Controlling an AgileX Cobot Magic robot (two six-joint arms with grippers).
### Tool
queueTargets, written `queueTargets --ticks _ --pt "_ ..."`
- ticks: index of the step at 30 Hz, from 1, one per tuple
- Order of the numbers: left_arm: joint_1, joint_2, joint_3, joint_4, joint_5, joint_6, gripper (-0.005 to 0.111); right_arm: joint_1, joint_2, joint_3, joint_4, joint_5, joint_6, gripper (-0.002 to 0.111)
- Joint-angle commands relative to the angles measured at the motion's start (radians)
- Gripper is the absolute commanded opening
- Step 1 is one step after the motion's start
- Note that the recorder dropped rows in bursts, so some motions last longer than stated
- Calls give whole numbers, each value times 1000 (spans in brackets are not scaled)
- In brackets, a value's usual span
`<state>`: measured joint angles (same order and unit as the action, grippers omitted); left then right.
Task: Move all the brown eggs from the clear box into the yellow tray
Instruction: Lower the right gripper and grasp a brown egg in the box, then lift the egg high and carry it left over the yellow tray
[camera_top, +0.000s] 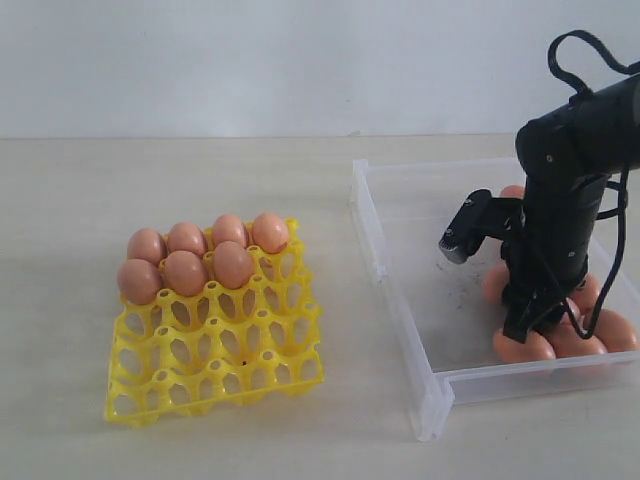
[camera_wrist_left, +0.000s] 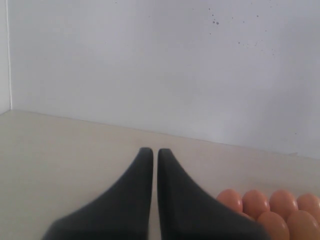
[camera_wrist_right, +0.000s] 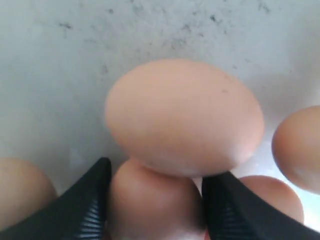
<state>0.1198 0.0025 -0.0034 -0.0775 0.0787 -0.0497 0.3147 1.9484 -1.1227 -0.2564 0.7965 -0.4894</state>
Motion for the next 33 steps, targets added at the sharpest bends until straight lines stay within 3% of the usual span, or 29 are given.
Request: queueTargets --ticks 1,8,23,29,33 --pt "-2 -2 3 -9 -2 -9 4 -6 17 5 -32 20 5 0" --pt "-2 -2 3 -9 -2 -9 4 -6 12 5 -71 -6 112 0" --pt "-2 -2 3 -9 -1 -9 4 -6 -178 5 99 -116 178 0" --pt "-2 -2 3 -9 -1 -9 4 -6 -221 5 408 -226 65 0" --pt "-2 -2 3 -9 -3 -9 4 -4 -224 6 826 -285 -225 0"
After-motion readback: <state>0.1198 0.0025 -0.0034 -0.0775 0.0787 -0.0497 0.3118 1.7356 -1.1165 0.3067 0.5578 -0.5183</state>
